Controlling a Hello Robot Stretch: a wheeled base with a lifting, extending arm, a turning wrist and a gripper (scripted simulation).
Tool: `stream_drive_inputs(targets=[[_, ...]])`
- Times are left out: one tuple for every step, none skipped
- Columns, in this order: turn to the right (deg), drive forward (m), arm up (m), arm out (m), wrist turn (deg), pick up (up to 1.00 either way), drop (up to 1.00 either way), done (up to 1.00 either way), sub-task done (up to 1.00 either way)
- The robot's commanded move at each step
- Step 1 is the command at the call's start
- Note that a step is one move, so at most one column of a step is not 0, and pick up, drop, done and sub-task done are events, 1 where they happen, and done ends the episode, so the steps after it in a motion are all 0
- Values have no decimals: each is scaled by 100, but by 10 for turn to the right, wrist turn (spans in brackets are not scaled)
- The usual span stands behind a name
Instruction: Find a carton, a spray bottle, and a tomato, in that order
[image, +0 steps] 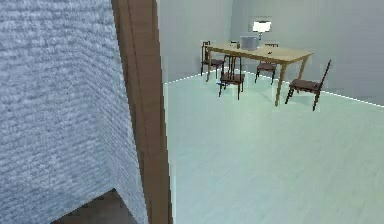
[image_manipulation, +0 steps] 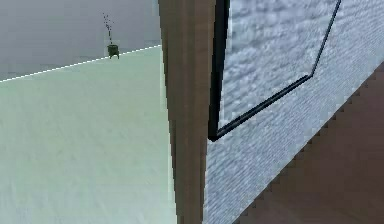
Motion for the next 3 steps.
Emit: stream_drive_inputs(targets=[[180,0,0,0,0,0,0,0,0],[0,100,0,0,0,0,0,0,0],[30,0,0,0,0,0,0,0,0]])
